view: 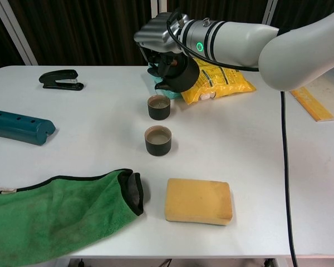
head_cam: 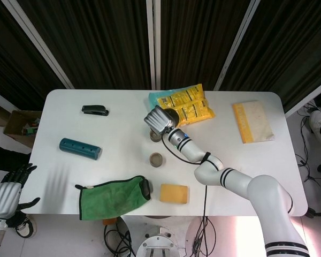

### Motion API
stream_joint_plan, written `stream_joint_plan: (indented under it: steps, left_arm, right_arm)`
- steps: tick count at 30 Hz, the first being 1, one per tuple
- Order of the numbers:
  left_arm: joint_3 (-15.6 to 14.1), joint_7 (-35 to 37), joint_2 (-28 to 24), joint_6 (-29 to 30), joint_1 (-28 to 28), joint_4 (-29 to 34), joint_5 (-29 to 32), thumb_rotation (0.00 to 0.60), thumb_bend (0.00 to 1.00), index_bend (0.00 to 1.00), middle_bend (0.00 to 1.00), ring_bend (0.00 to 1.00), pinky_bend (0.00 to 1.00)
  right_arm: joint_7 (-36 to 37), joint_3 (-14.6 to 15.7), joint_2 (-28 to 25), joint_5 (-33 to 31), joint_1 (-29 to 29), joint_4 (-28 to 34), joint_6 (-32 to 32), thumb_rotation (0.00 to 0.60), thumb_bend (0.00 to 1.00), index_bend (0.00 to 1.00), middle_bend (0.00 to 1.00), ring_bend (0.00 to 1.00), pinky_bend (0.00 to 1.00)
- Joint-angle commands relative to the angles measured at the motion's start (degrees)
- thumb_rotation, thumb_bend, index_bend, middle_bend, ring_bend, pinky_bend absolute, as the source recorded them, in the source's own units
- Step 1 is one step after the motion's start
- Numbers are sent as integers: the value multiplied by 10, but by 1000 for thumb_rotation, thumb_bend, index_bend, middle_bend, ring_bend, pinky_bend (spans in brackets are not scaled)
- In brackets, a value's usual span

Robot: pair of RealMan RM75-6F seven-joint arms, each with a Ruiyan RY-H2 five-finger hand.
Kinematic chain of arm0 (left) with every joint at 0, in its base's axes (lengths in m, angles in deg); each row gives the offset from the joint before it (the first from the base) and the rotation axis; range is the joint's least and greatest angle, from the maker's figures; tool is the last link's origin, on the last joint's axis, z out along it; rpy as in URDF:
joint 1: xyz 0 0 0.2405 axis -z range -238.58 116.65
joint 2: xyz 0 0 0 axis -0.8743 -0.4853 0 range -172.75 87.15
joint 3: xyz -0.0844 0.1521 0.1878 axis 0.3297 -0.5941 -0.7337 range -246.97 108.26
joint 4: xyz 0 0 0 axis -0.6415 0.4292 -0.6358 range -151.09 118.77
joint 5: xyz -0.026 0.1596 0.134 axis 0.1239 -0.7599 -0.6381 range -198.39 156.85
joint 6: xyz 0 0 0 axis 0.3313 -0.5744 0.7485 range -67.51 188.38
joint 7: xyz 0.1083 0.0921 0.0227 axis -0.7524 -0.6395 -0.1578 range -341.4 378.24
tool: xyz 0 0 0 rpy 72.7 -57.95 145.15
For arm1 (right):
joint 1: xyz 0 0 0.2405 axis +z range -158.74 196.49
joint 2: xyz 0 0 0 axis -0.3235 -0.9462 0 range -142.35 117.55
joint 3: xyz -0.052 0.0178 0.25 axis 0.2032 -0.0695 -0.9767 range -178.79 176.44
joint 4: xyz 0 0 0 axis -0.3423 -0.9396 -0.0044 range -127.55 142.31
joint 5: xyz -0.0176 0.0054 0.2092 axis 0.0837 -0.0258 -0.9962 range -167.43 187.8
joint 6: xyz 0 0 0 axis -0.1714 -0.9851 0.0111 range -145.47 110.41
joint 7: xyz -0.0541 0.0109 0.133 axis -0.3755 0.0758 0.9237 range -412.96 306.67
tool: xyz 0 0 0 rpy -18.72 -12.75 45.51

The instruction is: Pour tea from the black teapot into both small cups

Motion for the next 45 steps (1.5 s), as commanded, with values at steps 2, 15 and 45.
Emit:
stream_joint_plan:
  steps: [2,15,45]
  left_arm:
    - [0,-1,-1,0,1,2,-1,600,68,161,118,120,217]
    - [0,-14,-6,2,2,17,-6,600,67,162,118,120,217]
    - [-5,-36,0,-8,9,31,-11,600,67,162,118,120,217]
  right_arm:
    - [22,-10,-5,-5,-5,11,-5,600,452,1000,1000,1000,569]
    - [186,-62,-74,3,-61,121,-84,600,451,1000,1000,1000,569]
    - [371,77,-238,103,-324,304,-251,600,437,1000,1000,1000,569]
